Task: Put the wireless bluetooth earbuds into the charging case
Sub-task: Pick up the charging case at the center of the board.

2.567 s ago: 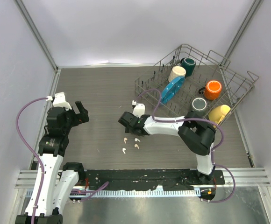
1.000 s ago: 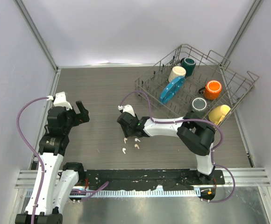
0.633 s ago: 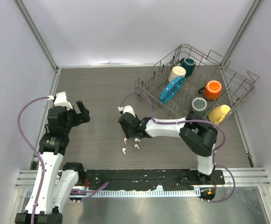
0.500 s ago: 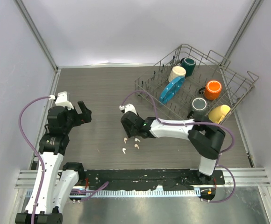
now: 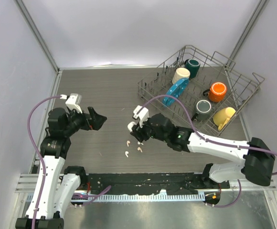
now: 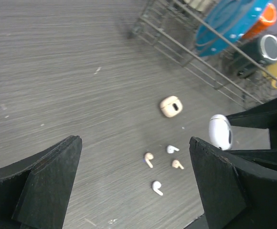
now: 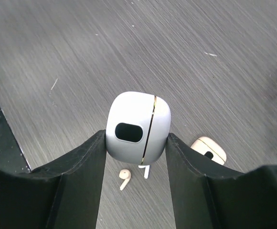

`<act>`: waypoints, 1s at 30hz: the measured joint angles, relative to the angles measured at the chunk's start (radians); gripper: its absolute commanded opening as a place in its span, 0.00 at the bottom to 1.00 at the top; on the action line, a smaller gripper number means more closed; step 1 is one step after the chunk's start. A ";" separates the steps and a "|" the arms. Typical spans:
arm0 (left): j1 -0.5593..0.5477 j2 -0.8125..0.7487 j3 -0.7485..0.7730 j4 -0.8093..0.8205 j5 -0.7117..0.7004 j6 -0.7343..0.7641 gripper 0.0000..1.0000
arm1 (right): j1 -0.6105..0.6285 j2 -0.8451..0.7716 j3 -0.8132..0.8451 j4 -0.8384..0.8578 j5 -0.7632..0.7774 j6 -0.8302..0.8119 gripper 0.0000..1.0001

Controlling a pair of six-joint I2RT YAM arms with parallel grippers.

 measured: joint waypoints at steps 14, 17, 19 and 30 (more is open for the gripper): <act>0.000 0.118 -0.005 0.127 0.323 -0.128 1.00 | 0.000 -0.180 -0.179 0.123 -0.096 -0.215 0.01; 0.000 0.124 -0.005 0.127 0.334 -0.145 1.00 | 0.000 -0.208 -0.202 0.137 -0.085 -0.246 0.01; -0.008 0.123 -0.005 0.132 0.339 -0.163 1.00 | 0.000 -0.219 -0.206 0.143 -0.071 -0.262 0.01; -0.209 0.133 -0.005 0.141 0.208 -0.192 1.00 | 0.002 -0.253 -0.277 0.213 -0.031 -0.316 0.01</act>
